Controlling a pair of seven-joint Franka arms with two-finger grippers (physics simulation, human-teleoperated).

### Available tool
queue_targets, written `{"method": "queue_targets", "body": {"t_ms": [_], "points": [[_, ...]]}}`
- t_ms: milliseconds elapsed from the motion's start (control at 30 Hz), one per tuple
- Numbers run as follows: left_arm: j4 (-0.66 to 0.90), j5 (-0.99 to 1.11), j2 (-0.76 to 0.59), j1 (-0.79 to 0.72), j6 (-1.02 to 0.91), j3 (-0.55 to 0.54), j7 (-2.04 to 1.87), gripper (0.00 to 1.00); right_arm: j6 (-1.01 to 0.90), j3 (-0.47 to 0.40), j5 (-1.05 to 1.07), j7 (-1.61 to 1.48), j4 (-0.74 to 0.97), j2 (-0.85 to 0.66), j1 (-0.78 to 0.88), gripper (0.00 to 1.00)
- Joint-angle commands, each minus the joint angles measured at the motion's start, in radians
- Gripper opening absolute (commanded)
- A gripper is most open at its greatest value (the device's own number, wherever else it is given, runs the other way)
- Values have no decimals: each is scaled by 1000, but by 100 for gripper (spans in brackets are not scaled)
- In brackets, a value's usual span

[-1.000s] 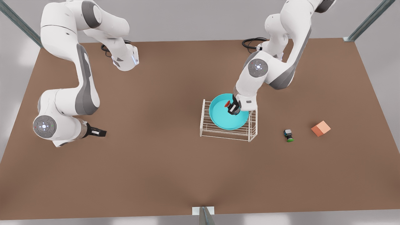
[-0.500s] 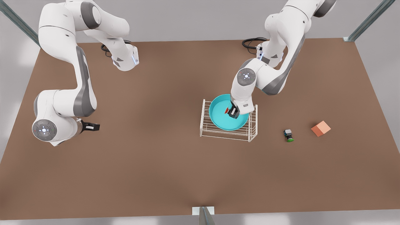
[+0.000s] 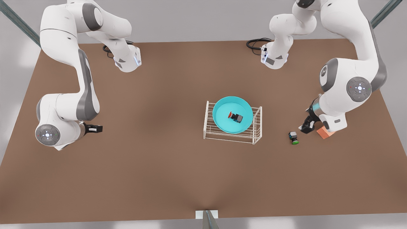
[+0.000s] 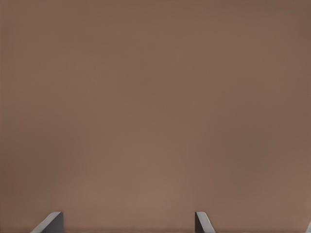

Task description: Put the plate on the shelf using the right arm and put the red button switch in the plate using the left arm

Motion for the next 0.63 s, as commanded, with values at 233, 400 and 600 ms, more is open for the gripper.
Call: {"method": "queue_targets", "body": {"t_ms": [233,400,600], "points": [[9,-66,8,-31,-38,16,1127,100,-2,2,-4,-47,20,11,-20,100],[9,-63,8,-32,-36,16,1132,100,0,-3,-2,-70,33,14,-29,100],[9,-61,8,-31,-36,16,1130,100,-13,-9,39,-68,34,22,-71,100]]}}
